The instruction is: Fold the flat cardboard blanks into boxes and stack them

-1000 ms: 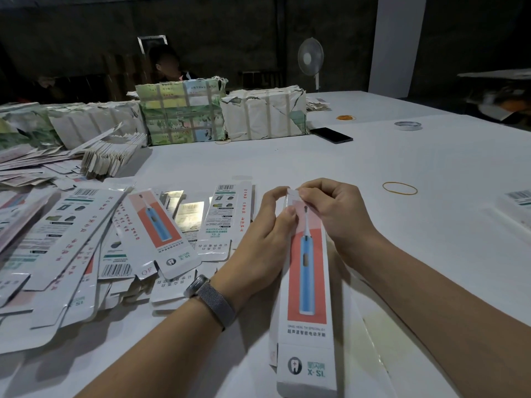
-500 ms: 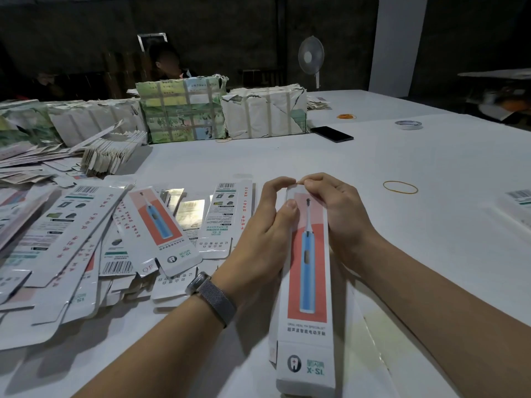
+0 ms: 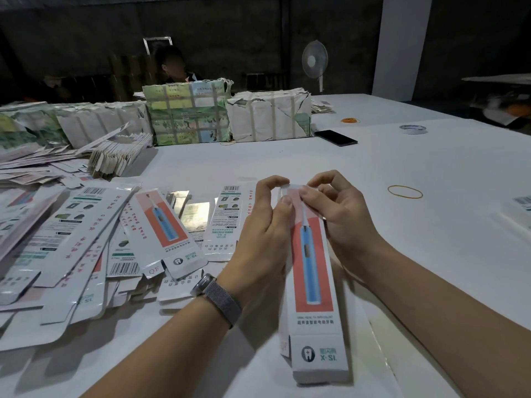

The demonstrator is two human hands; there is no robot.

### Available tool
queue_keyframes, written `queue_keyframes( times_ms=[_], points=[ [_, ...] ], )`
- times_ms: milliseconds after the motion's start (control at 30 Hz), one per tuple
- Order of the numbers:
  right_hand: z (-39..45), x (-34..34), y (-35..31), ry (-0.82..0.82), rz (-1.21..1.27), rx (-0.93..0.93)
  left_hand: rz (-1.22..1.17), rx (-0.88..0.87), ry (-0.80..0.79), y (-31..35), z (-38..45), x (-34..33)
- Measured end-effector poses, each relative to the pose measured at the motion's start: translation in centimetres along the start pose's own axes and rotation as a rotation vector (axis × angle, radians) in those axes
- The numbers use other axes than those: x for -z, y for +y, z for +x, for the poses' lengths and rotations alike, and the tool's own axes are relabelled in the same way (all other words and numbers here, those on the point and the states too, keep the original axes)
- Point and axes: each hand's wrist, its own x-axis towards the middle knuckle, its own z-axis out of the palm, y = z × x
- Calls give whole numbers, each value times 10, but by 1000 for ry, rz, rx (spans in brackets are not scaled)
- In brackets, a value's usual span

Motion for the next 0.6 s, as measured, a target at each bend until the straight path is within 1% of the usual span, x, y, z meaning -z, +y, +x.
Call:
queue_keyframes(
  times_ms=[167, 367, 467, 600],
  points=[
    [-1, -2, 2, 4, 1, -3, -5, 11, 29, -1, 0, 0],
    [1, 1, 3, 25, 5, -16, -28, 64, 29, -1, 1, 0],
    [1, -1, 7, 30, -115, 18, -37, 100, 47, -2, 2, 1],
    [4, 2, 2, 11, -301, 117, -45, 104, 115, -2, 5, 1]
  ],
)
